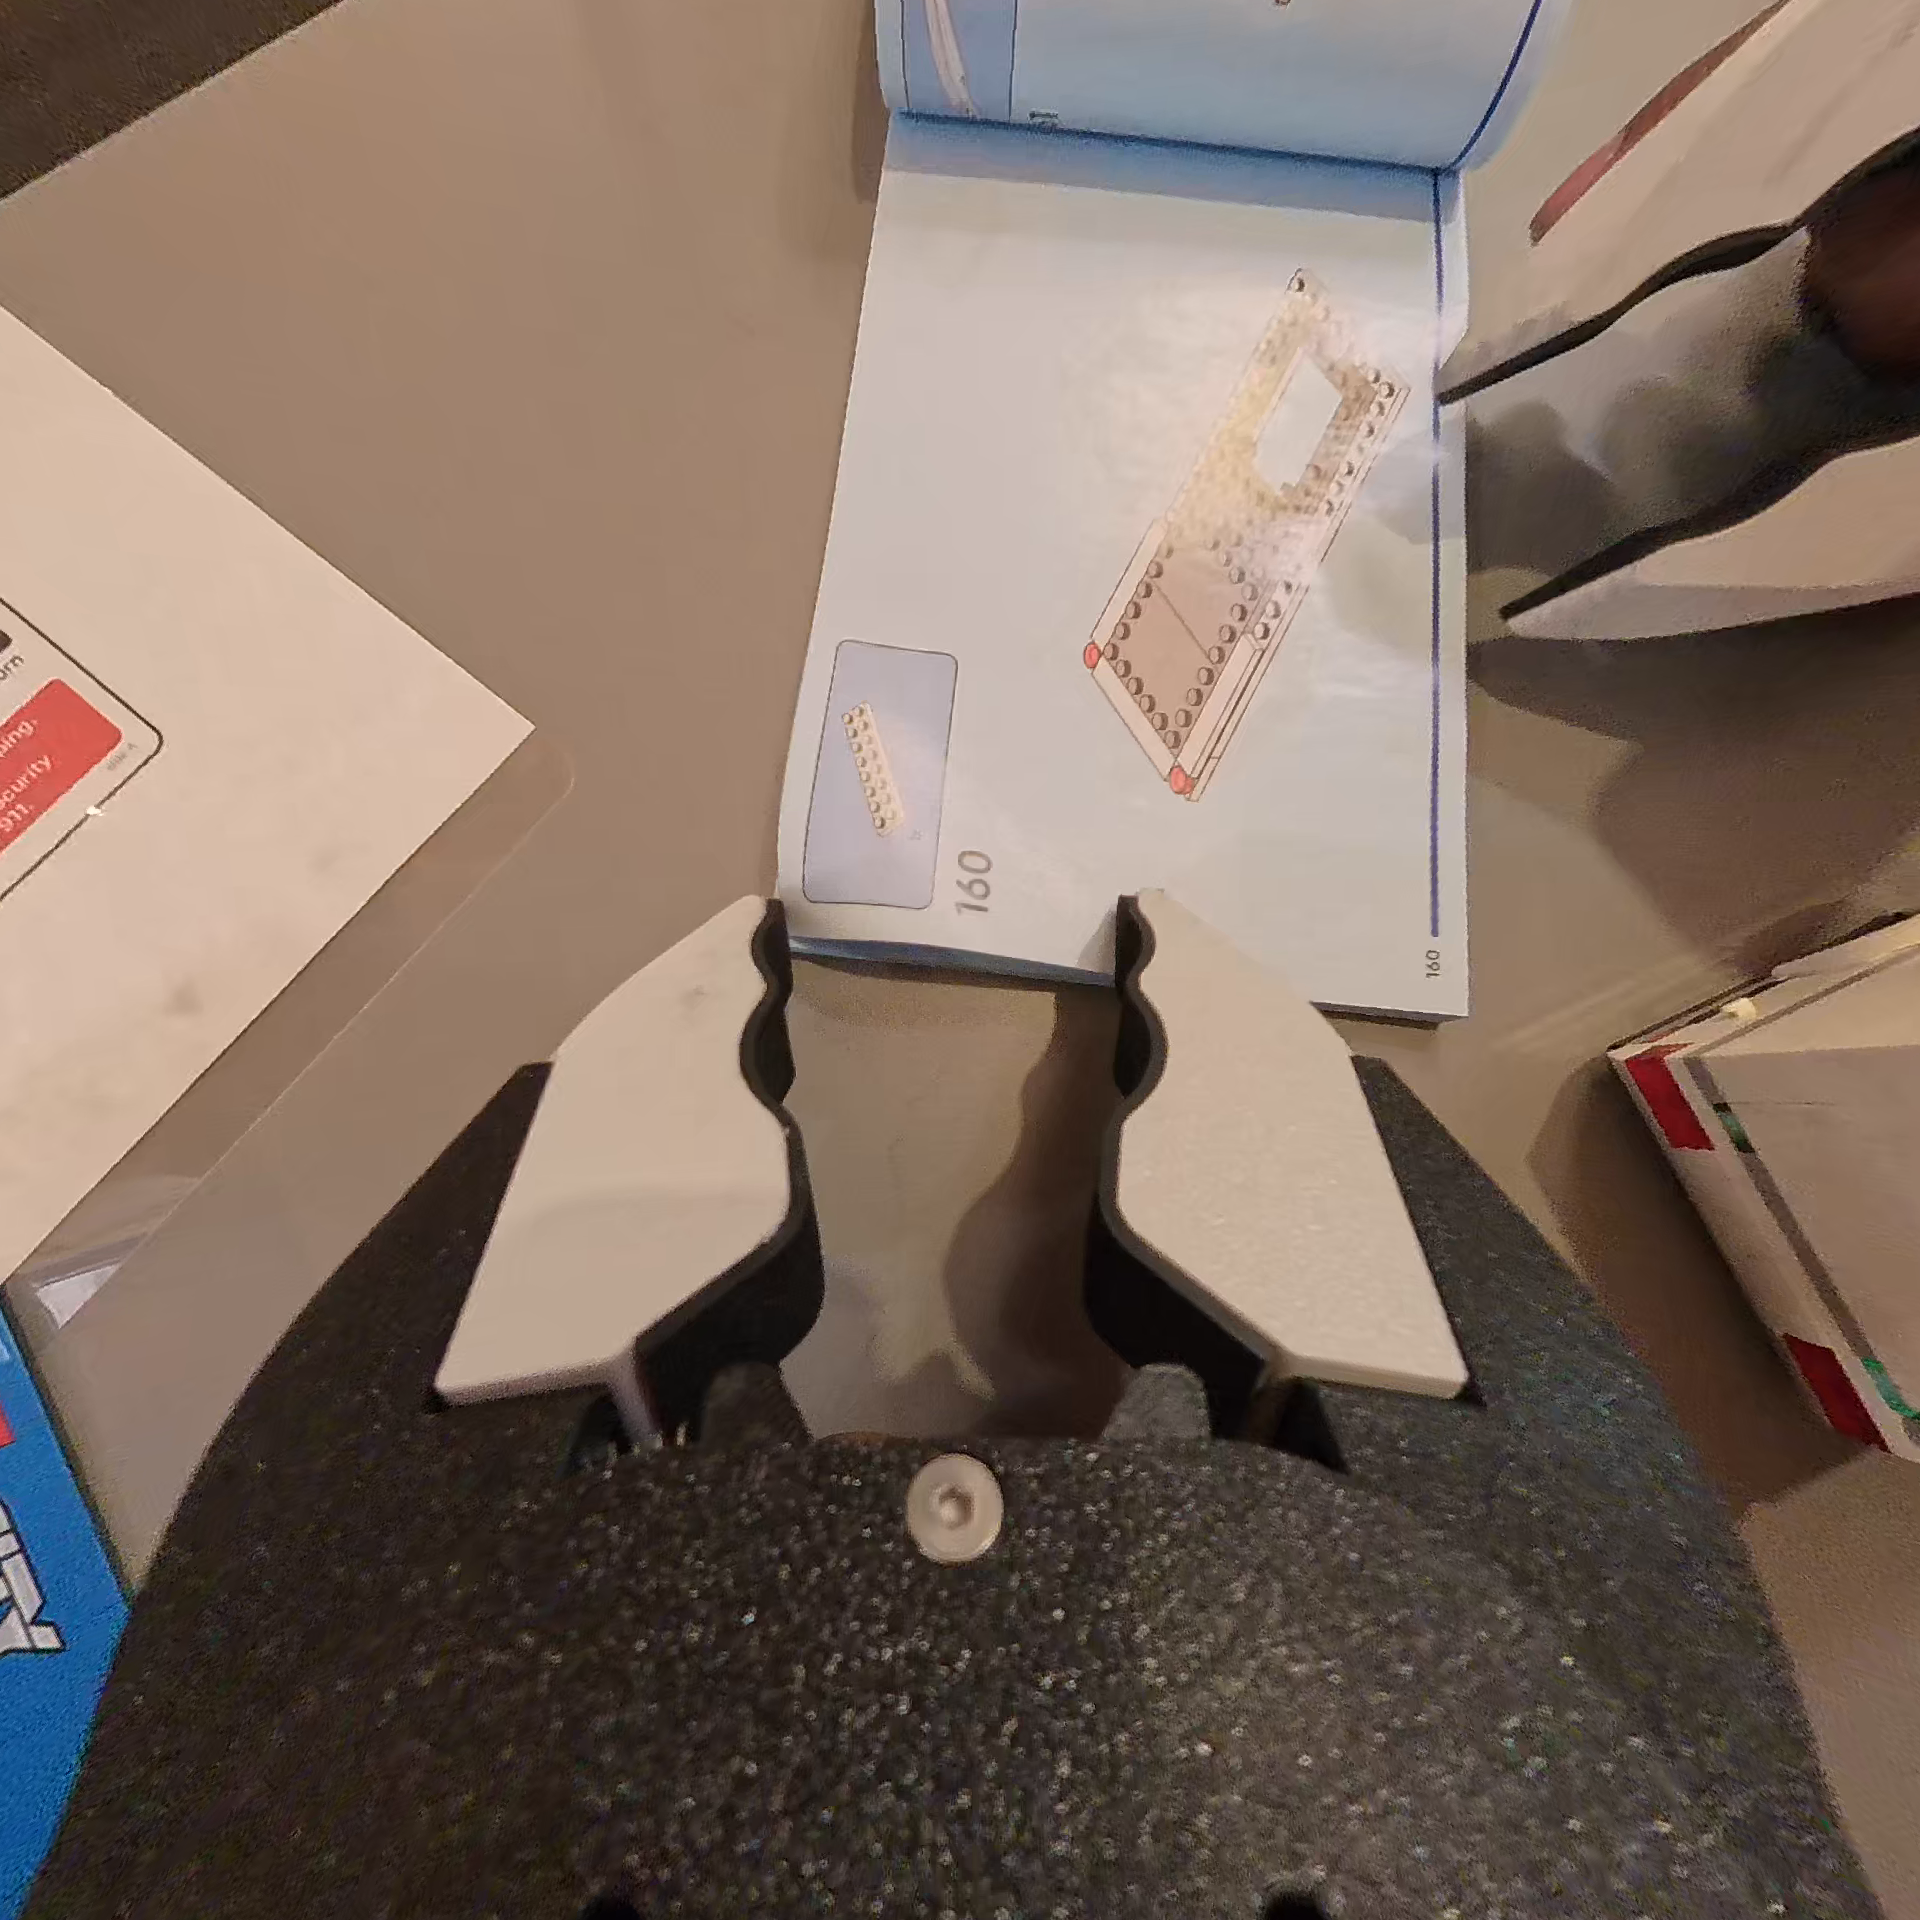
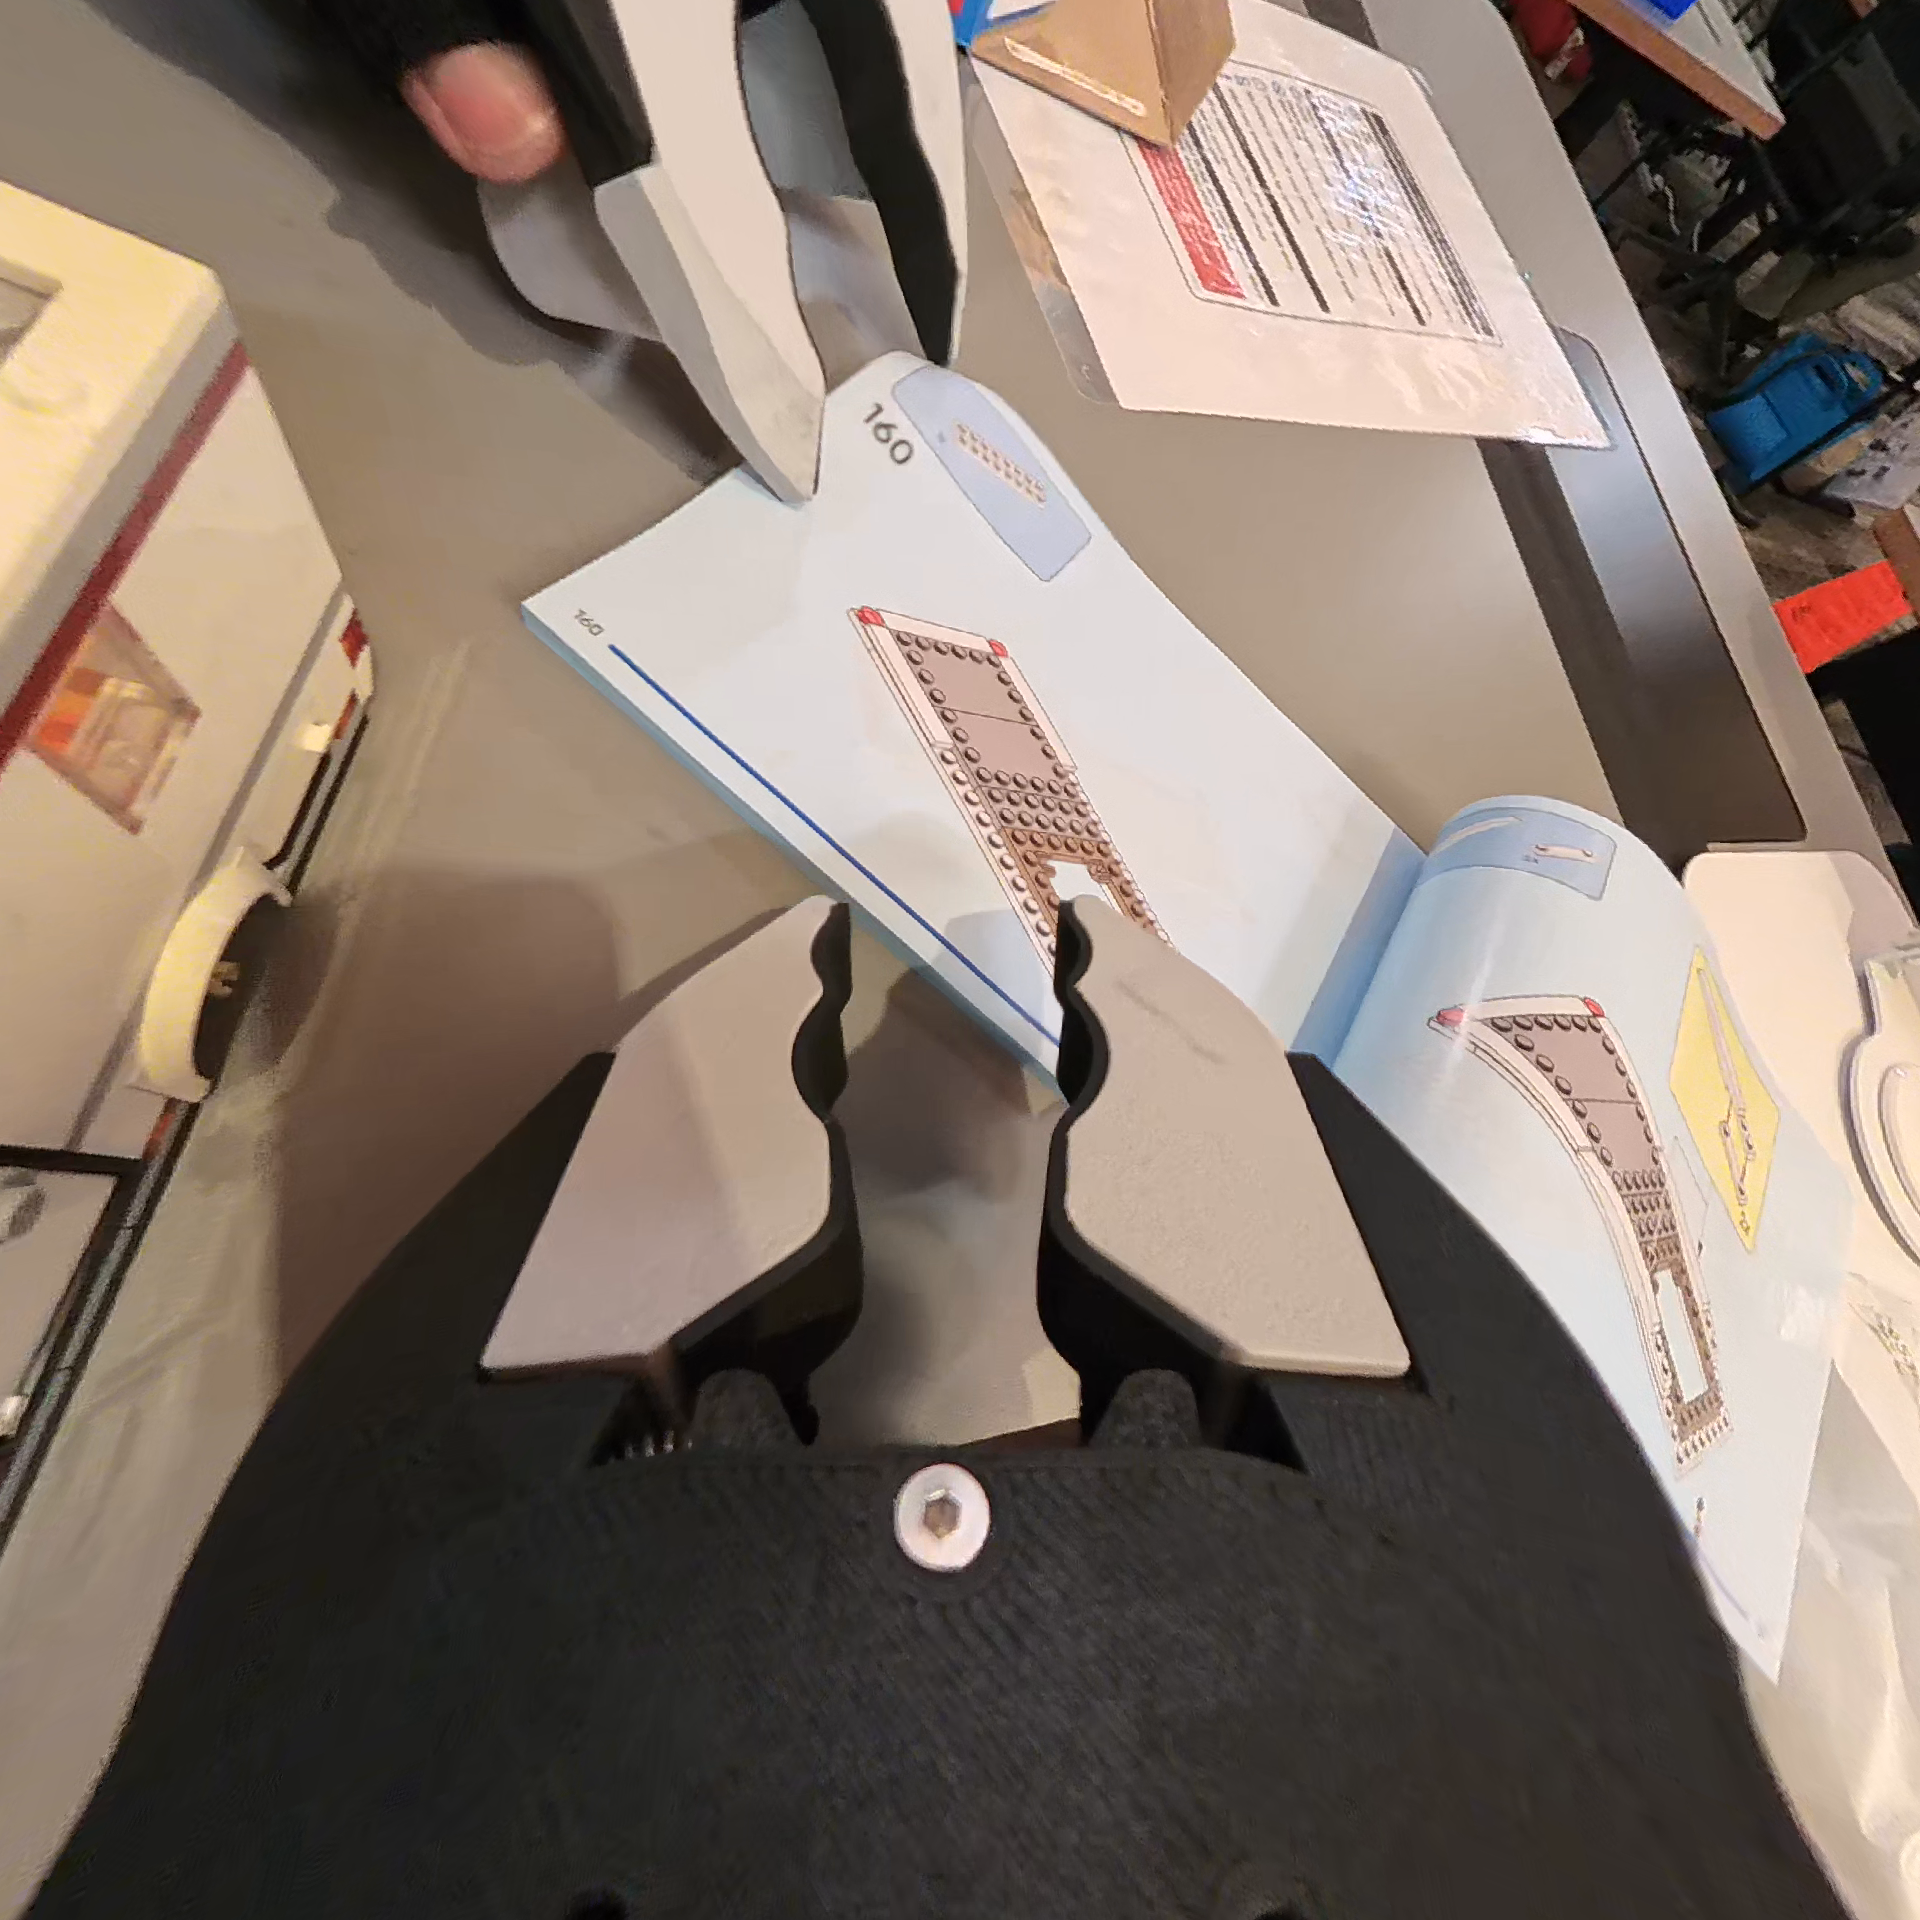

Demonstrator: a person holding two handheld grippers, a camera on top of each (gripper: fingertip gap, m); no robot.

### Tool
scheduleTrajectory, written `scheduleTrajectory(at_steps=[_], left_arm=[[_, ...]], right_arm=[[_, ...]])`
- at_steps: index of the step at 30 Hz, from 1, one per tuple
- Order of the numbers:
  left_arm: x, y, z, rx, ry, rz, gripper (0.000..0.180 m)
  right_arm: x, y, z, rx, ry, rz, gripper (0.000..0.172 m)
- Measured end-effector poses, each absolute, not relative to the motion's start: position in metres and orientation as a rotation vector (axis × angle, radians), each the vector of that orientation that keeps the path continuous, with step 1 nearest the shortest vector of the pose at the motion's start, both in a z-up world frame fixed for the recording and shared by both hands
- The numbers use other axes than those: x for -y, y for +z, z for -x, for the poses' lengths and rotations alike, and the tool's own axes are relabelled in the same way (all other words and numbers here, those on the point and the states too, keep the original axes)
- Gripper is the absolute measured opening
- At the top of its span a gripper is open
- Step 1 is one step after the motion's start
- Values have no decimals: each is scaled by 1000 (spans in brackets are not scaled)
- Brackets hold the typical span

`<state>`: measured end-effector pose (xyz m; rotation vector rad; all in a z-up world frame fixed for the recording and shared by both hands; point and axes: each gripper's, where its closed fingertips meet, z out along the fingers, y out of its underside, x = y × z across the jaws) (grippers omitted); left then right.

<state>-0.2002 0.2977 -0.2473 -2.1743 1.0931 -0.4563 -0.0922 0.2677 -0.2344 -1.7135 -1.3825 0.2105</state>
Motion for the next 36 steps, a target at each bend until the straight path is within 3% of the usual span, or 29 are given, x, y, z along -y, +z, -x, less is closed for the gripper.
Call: scheduleTrajectory(at_steps=[36], left_arm=[[-267, -211, 159, -1052, -995, 2032, 50]], right_arm=[[-261, -232, 100, 1441, 206, 1616, 40]])
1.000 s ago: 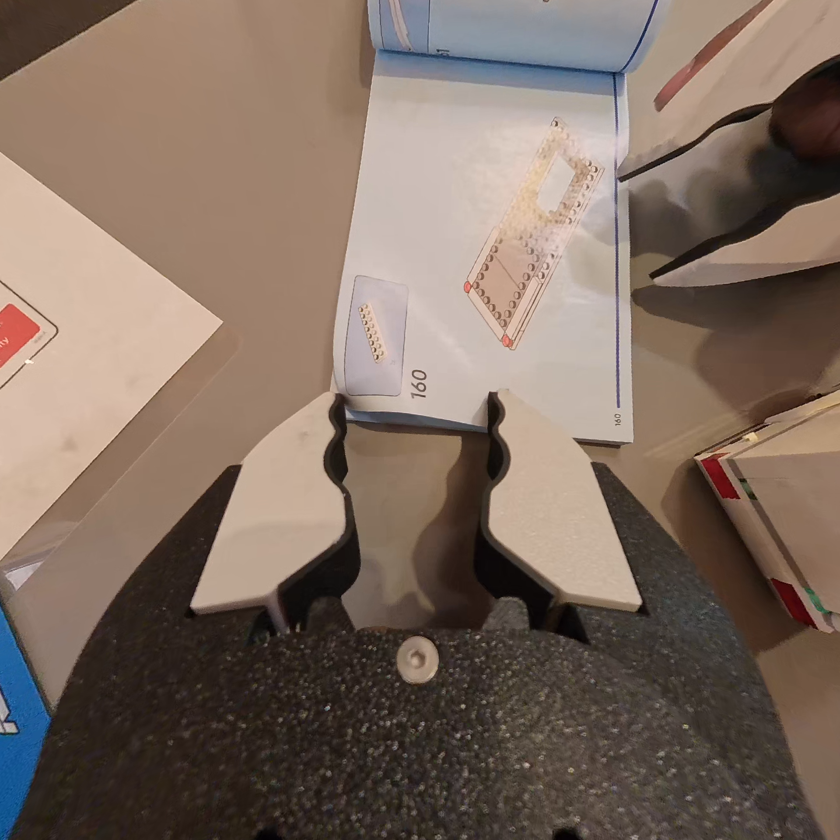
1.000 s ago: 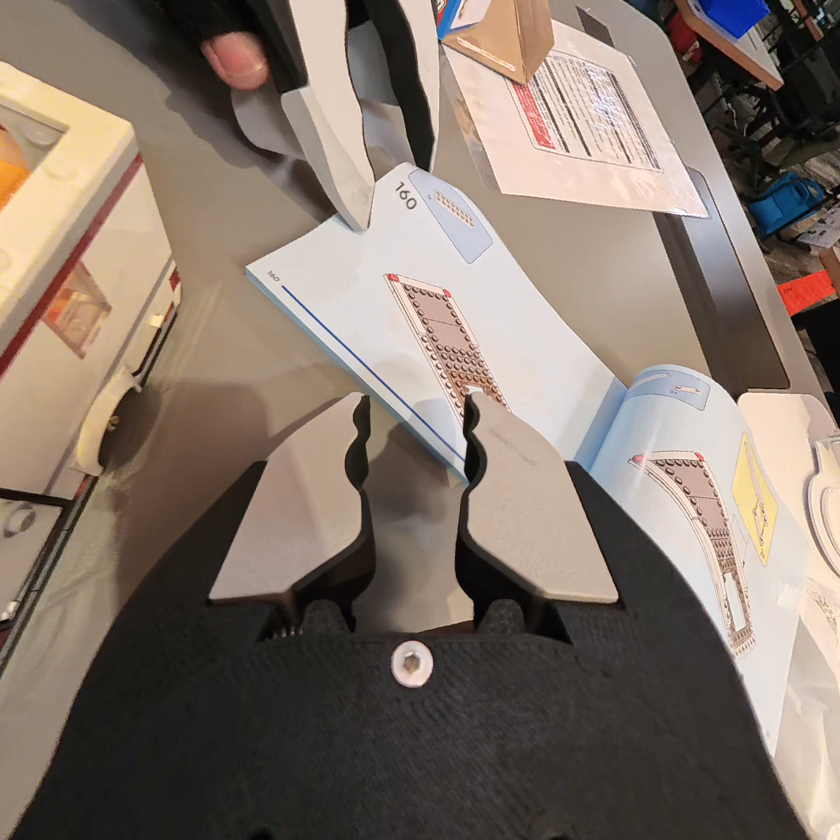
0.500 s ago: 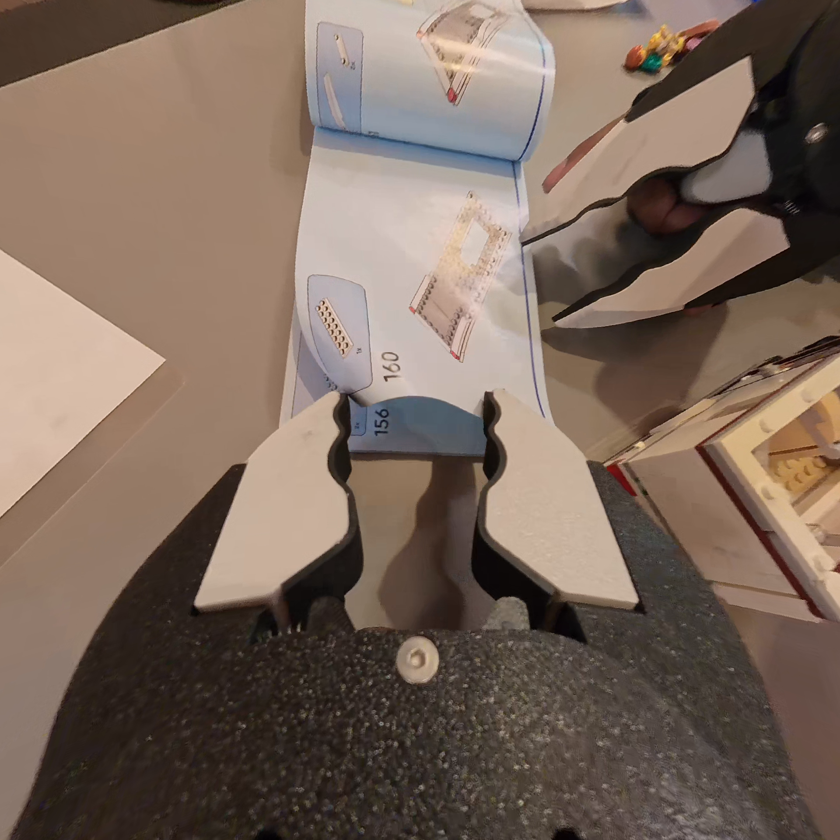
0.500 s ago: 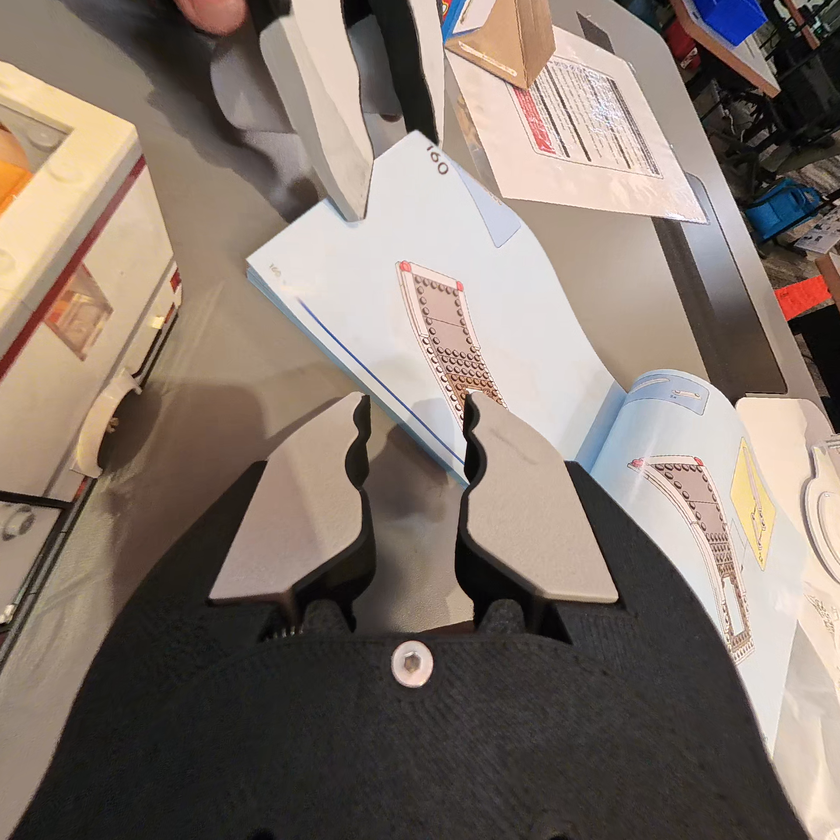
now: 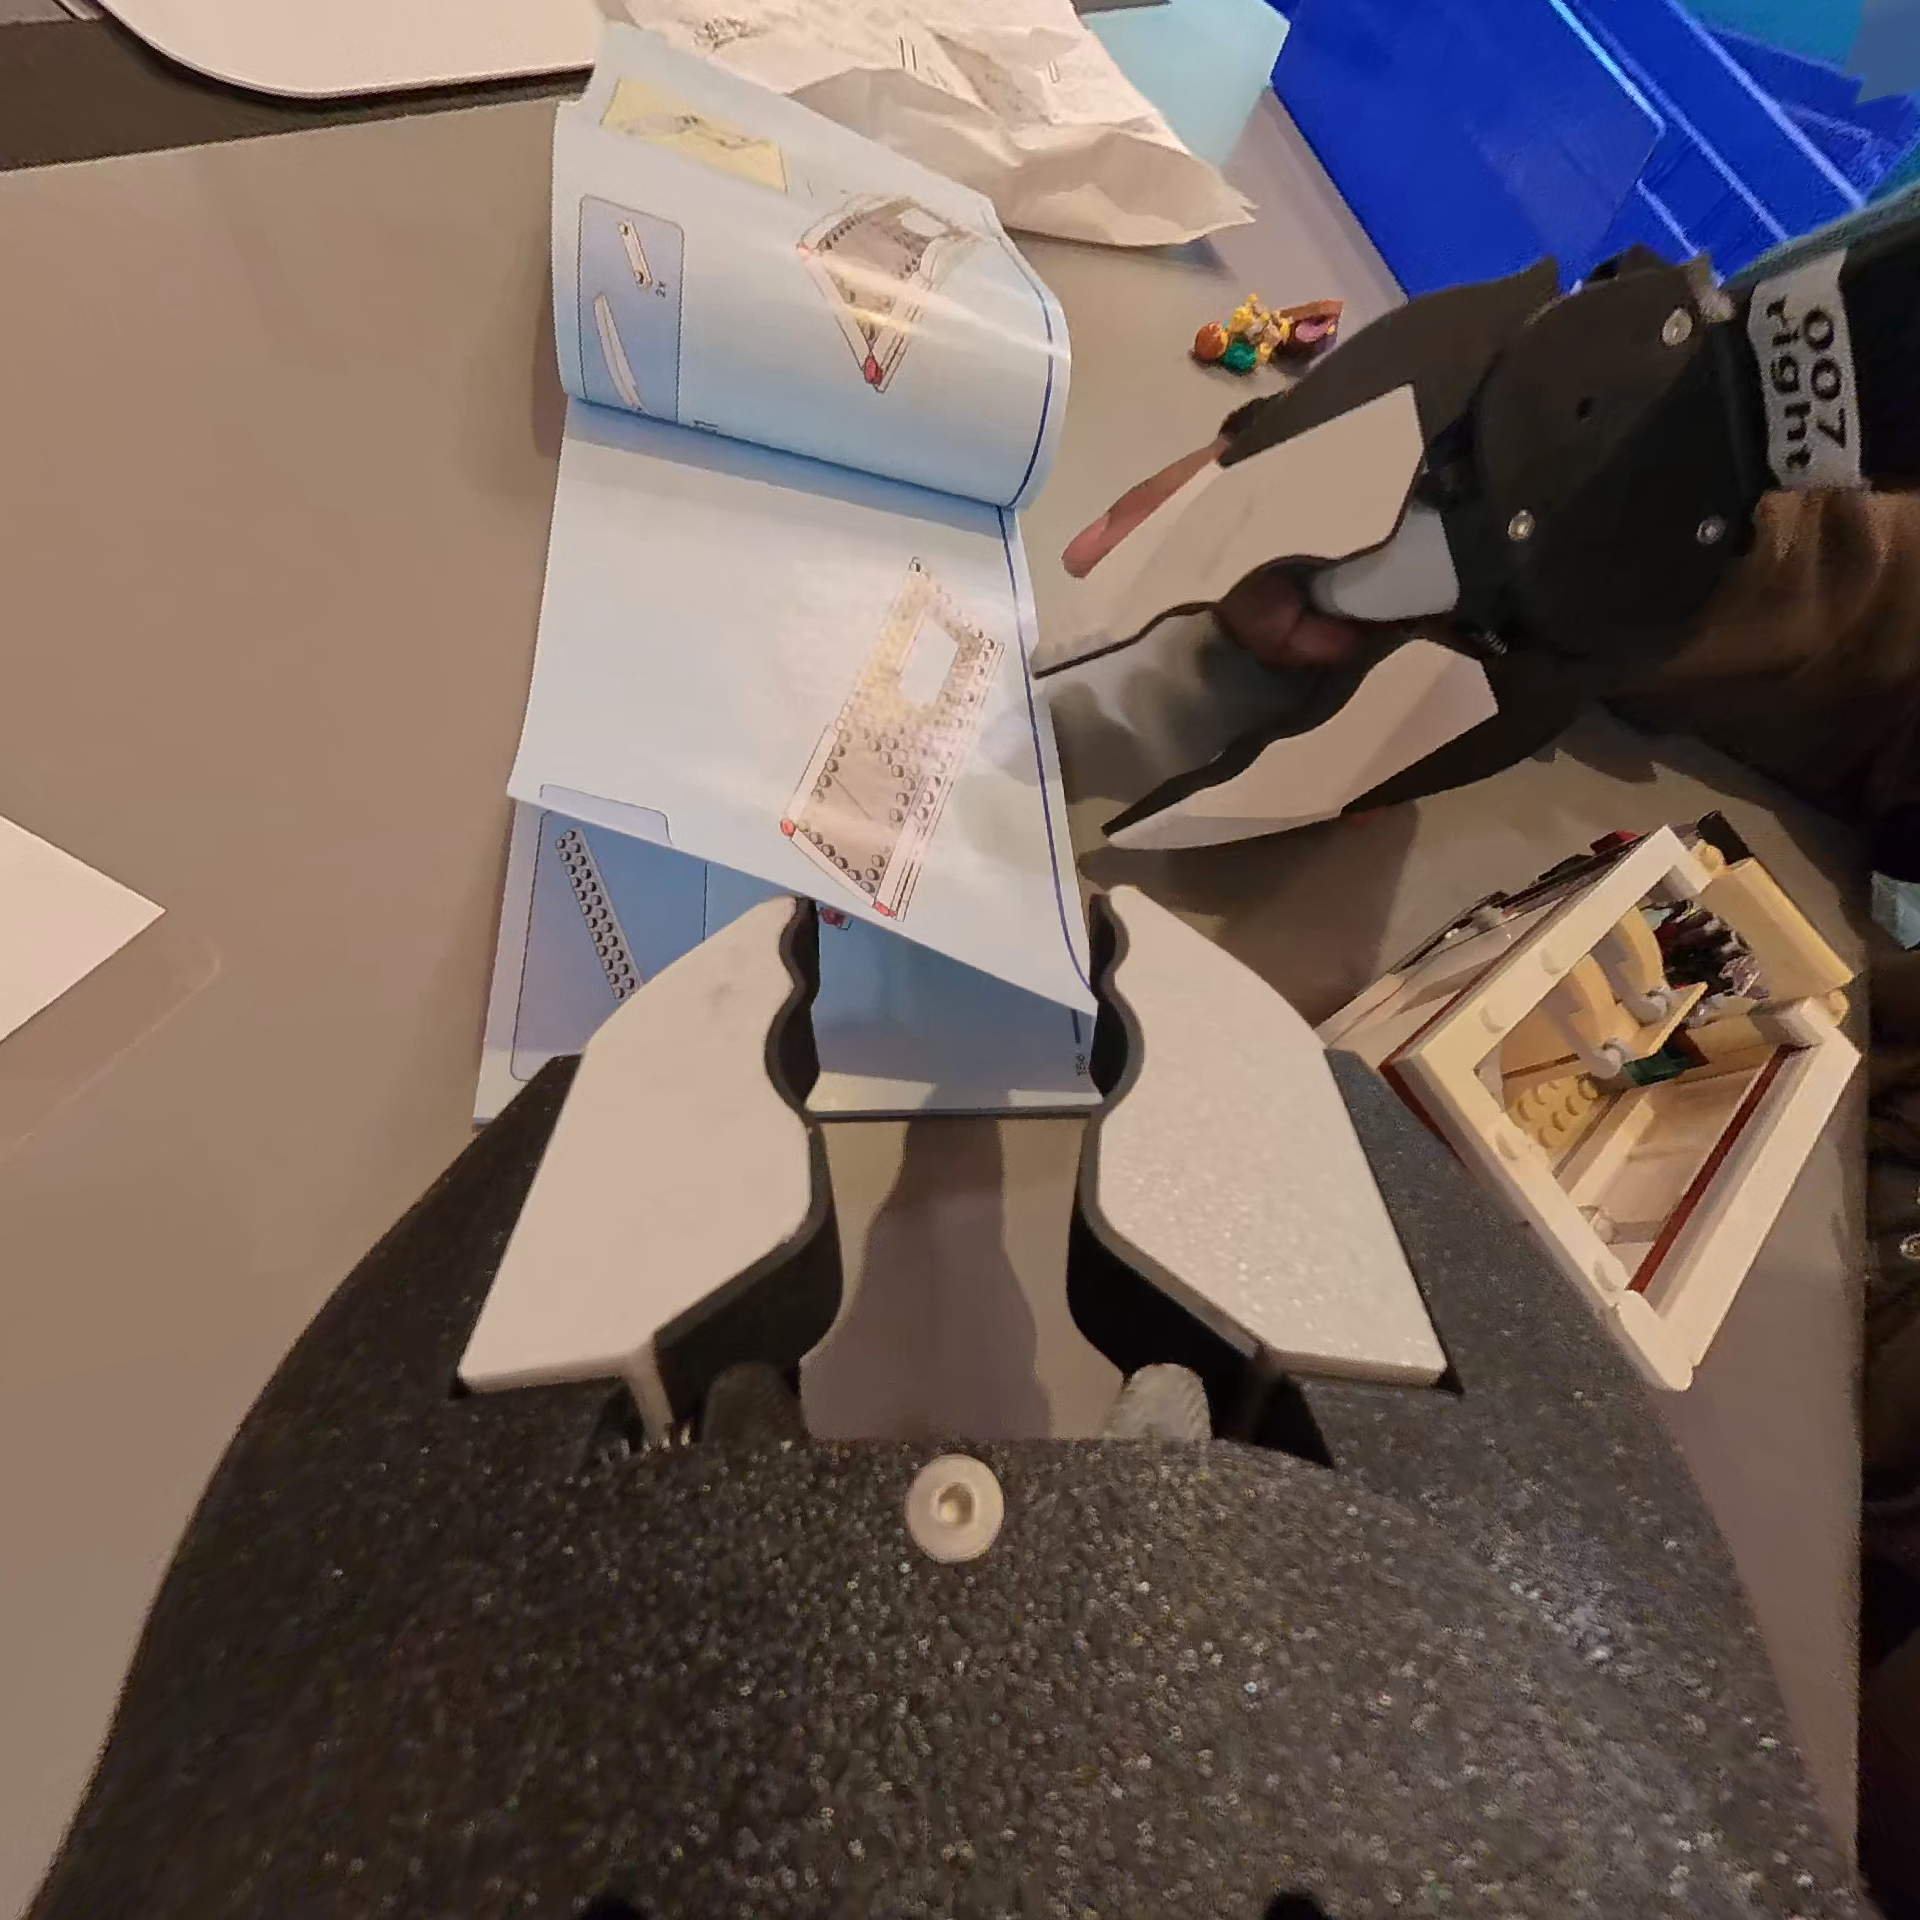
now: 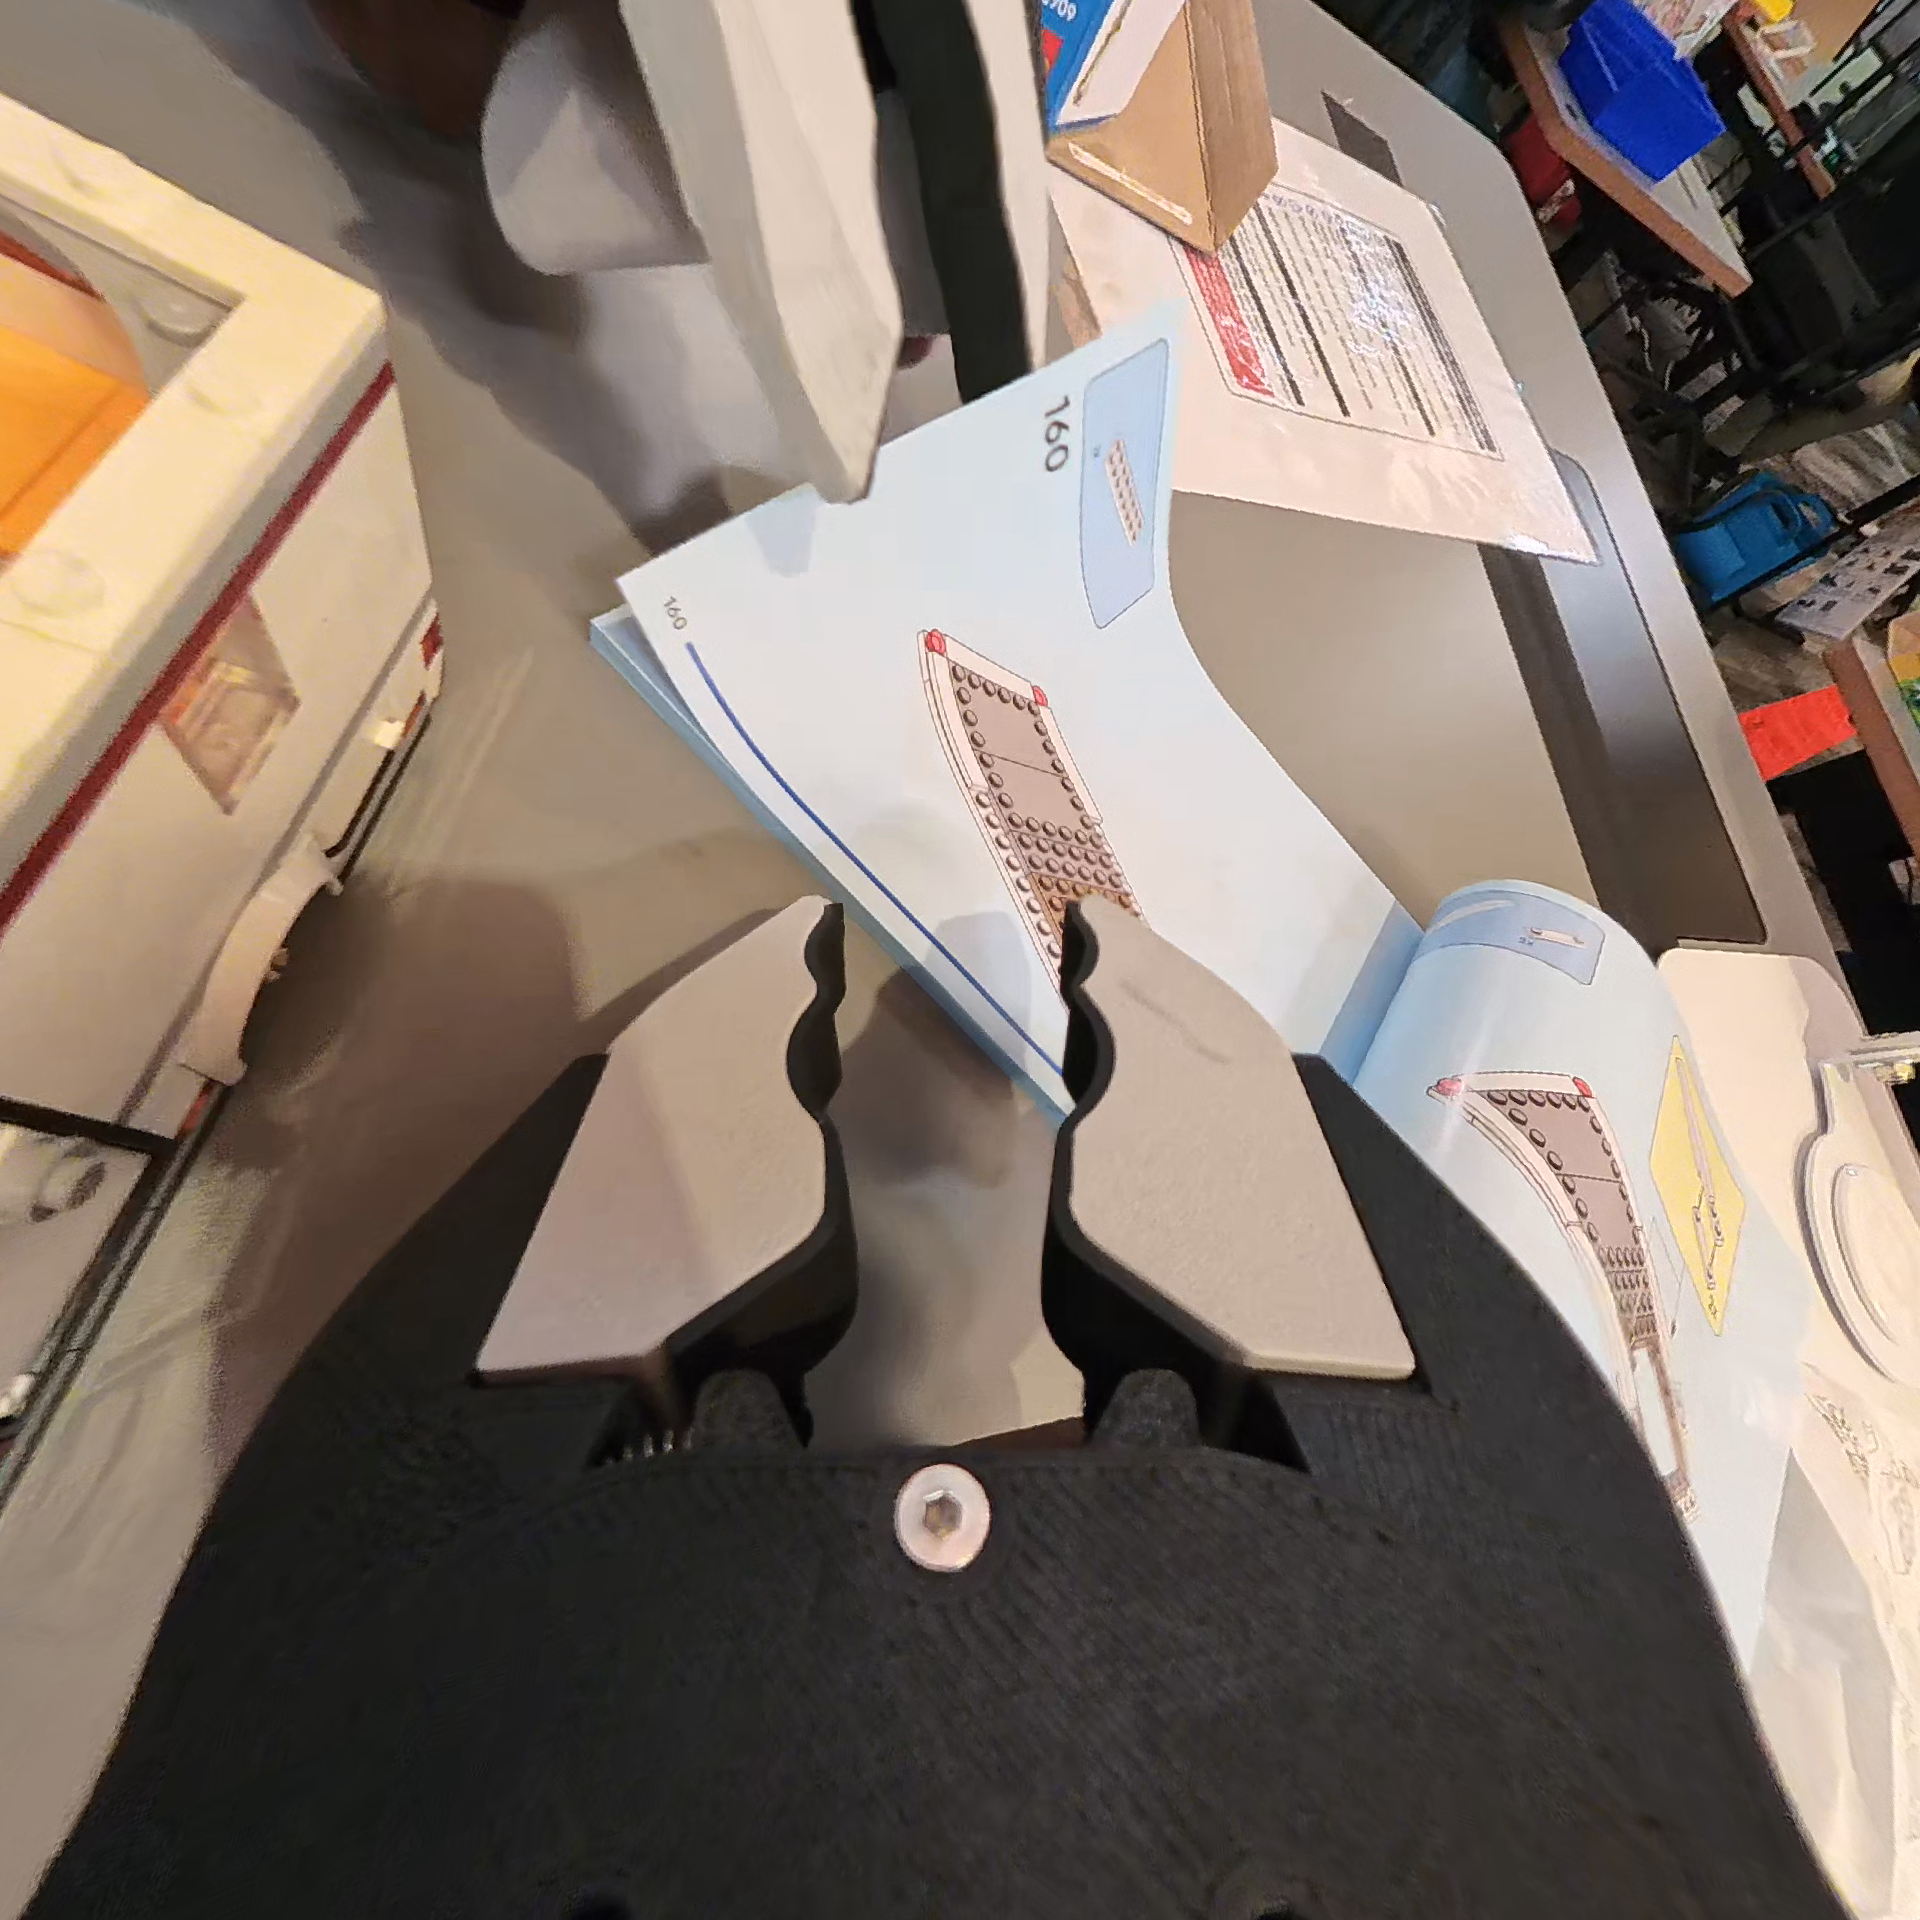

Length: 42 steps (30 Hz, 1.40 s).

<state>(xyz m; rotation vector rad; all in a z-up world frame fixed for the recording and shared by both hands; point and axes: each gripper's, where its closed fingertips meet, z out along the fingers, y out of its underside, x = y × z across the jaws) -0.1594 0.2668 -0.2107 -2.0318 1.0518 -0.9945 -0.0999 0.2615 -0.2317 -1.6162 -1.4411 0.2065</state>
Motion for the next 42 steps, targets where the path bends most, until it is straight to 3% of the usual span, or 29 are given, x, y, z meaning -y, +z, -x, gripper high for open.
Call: scheduleTrajectory(at_steps=[9, 24, 42], left_arm=[[-281, -198, 160, -765, -1226, 2047, 28], [-287, -185, 164, -531, -1502, 1995, 6], [-291, -173, 164, -365, -1699, 1912, 3]], right_arm=[[-257, -227, 108, 1472, 144, 1491, 40], [-255, -222, 121, 1473, -19, 1323, 32], [-253, -220, 126, 1469, -31, 1289, 35]])
